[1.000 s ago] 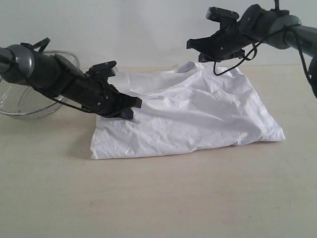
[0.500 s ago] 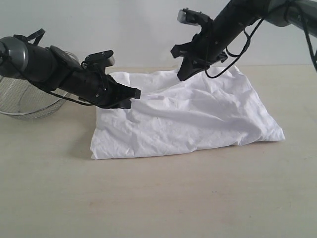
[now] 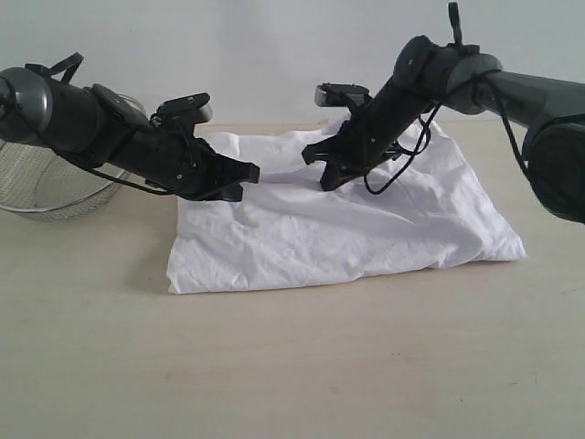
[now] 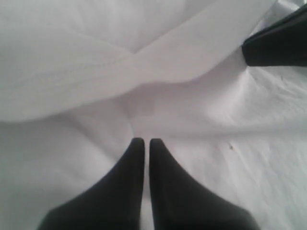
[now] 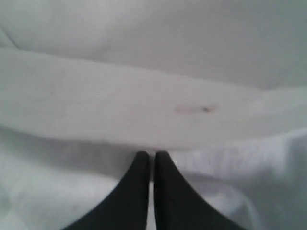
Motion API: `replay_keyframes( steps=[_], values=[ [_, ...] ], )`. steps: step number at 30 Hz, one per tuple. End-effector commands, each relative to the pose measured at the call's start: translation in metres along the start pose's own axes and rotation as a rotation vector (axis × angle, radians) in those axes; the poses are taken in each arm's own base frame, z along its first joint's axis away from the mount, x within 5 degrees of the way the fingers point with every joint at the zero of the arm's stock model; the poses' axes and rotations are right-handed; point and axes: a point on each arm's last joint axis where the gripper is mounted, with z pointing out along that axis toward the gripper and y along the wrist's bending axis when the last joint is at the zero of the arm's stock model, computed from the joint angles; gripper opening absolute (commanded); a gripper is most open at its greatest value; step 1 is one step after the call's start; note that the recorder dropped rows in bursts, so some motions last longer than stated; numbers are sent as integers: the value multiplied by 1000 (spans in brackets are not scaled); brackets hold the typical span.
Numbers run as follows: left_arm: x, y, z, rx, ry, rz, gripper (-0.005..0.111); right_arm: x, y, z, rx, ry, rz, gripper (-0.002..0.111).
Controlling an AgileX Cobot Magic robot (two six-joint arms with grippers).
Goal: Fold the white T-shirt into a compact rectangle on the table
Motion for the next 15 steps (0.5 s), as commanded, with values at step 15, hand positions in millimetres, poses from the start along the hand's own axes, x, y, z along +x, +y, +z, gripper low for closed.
replay_keyframes(
  steps=[15],
  values=[
    [-13,-12,-22,39,-27,14,4,-73,25,-48,35,-582,76,0]
  ],
)
